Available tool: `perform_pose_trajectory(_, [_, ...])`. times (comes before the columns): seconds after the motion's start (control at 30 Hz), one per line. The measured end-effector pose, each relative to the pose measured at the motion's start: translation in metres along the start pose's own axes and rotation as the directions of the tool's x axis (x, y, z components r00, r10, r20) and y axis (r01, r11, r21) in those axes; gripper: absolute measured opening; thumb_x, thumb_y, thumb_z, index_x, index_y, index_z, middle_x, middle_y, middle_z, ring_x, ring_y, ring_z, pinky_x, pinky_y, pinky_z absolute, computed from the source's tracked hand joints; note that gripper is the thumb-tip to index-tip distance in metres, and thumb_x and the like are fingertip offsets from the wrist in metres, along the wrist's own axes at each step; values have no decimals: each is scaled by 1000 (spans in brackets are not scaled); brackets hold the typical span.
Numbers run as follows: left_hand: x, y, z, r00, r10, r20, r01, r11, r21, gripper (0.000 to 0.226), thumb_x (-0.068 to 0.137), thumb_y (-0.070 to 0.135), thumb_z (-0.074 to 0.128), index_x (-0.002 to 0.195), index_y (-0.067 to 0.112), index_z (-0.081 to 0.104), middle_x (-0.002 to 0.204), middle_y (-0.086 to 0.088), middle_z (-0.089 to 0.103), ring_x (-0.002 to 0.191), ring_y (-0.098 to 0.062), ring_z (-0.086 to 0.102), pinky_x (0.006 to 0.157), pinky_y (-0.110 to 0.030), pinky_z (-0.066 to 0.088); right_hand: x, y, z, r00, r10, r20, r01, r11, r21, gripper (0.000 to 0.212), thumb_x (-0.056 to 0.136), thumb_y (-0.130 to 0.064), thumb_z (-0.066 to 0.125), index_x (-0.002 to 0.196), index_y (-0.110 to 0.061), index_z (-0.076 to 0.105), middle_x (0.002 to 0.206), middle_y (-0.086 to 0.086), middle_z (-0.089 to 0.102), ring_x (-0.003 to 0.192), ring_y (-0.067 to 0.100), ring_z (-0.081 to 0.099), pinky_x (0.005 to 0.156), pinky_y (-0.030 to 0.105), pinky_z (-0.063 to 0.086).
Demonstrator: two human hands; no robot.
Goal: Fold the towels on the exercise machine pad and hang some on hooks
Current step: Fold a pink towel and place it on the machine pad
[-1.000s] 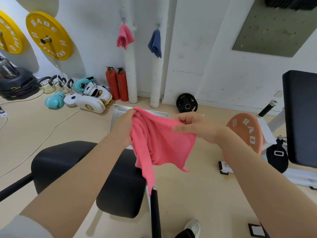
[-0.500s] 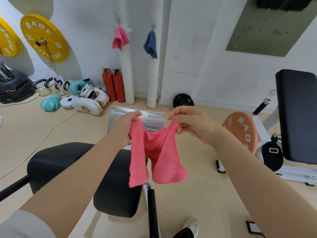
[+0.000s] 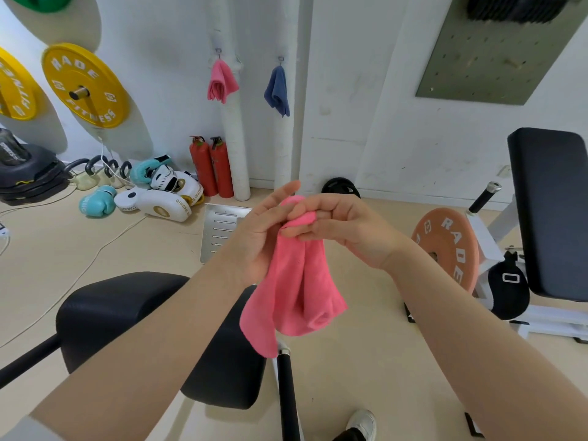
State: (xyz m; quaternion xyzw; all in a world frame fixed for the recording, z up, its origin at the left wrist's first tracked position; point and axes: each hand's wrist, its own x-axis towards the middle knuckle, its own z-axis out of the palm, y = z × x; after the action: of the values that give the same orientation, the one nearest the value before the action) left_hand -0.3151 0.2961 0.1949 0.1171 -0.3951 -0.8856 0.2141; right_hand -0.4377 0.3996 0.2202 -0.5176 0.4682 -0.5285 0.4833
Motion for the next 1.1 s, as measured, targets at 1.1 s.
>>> perform_pose_trajectory(1.1, [-17,0,-8,990,17,-142,64,835,546,11,86,5,58,89,10,67,83,-1,69,75,-10,65,73,-20,55,0,19,23,832,-212,-512,-354,508,-785,35,76,-45,66,76,-18,44,57,-9,44,57,9,41,54,30,34])
